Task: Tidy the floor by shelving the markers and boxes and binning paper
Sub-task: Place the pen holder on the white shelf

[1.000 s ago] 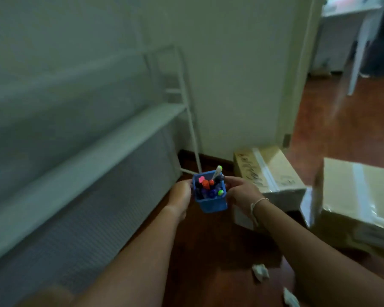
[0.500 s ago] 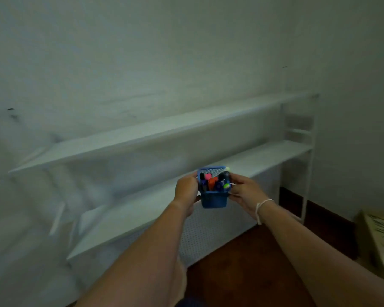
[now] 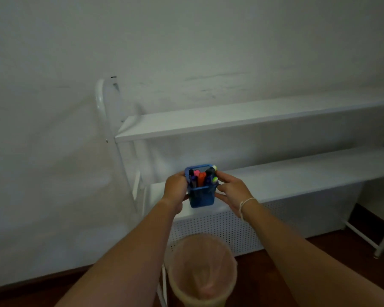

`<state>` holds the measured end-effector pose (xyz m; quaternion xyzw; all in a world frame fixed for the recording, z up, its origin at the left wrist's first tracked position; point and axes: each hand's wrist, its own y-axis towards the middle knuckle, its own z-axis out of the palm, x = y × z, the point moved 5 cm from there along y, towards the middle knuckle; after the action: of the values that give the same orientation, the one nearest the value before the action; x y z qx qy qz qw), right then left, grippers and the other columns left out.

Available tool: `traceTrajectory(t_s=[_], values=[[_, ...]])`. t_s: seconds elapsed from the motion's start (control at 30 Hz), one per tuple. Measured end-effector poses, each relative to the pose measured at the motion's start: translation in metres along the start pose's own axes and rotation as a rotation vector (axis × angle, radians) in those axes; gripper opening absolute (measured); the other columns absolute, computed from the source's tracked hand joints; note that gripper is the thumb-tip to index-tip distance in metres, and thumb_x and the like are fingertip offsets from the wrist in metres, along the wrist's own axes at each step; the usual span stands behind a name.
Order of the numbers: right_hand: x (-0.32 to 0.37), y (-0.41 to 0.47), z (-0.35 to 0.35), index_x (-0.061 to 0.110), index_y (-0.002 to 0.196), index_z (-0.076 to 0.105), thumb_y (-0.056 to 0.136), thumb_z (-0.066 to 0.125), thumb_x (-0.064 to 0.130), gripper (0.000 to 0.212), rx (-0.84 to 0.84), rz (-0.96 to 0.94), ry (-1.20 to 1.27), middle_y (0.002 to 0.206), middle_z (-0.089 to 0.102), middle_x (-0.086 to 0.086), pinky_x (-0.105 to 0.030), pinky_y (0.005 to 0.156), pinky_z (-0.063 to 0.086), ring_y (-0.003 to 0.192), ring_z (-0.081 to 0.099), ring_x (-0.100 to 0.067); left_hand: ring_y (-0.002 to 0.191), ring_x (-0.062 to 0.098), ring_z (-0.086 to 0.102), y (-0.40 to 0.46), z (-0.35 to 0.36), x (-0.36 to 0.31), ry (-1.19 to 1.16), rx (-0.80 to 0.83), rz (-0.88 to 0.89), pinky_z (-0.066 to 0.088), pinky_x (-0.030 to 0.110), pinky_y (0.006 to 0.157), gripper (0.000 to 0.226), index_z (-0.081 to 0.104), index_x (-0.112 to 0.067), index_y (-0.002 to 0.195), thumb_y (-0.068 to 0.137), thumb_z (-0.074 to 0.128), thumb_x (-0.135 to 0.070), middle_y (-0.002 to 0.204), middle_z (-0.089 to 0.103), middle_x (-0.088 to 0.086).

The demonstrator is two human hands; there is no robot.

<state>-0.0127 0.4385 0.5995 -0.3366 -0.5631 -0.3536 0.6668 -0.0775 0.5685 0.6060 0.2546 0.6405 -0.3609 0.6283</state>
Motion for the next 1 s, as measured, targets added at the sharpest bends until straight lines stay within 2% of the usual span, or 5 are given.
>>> traceTrajectory(t_s=[0.33, 0.6, 0.8, 0.9, 1.0], values=[[-0.042, 0.050, 0.062, 0.009, 0.132, 0.050, 0.086, 0.041, -0.016, 0.053, 0.074, 0.072, -0.057, 0.112, 0.053, -0.006, -0.037, 0.103, 0.042, 0.106, 0.051, -0.020, 0.068, 0.014, 0.051, 0.054, -0.058, 0.016, -0.026, -0.165, -0.013, 0.040, 0.028, 0.063, 0.039, 0.051, -0.022, 0.062, 0.093, 0.038, -0.003, 0.073, 0.059, 0.001], [-0.049, 0.089, 0.098, 0.017, 0.134, 0.049, 0.090, 0.047, -0.002, 0.048, 0.134, 0.026, -0.267, 0.120, 0.058, -0.011, -0.021, 0.082, 0.046, 0.101, 0.053, -0.017, 0.079, 0.015, 0.056, 0.084, -0.084, 0.015, 0.041, -0.189, 0.000, 0.043, 0.027, 0.066, 0.031, 0.067, -0.012, 0.106, 0.091, 0.041, -0.008, 0.091, 0.065, 0.005], [-0.053, 0.105, 0.124, 0.020, 0.137, 0.044, 0.092, 0.042, -0.002, 0.050, 0.193, 0.044, -0.286, 0.126, 0.056, -0.015, -0.038, 0.097, 0.044, 0.112, 0.054, -0.029, 0.073, 0.020, 0.056, 0.095, -0.100, 0.005, 0.002, -0.256, 0.024, 0.041, 0.025, 0.058, 0.045, 0.065, -0.013, 0.104, 0.083, 0.031, 0.007, 0.083, 0.065, 0.005], [-0.055, 0.108, 0.132, 0.022, 0.138, 0.042, 0.093, 0.041, -0.003, 0.052, 0.209, 0.037, -0.310, 0.129, 0.055, -0.014, -0.038, 0.097, 0.043, 0.117, 0.051, -0.032, 0.100, 0.021, 0.051, 0.097, -0.109, 0.005, -0.029, -0.338, -0.024, 0.040, 0.028, 0.077, 0.061, 0.042, -0.015, 0.140, 0.085, 0.029, 0.007, 0.126, 0.055, 0.010], [-0.055, 0.111, 0.134, 0.026, 0.142, 0.034, 0.093, 0.035, -0.003, 0.056, 0.215, 0.054, -0.375, 0.140, 0.046, -0.012, -0.038, 0.098, 0.044, 0.121, 0.048, -0.030, 0.111, 0.020, 0.044, 0.095, -0.113, 0.005, -0.009, -0.334, -0.051, 0.037, 0.027, 0.081, 0.066, 0.028, -0.019, 0.147, 0.086, 0.032, 0.006, 0.146, 0.042, 0.010]])
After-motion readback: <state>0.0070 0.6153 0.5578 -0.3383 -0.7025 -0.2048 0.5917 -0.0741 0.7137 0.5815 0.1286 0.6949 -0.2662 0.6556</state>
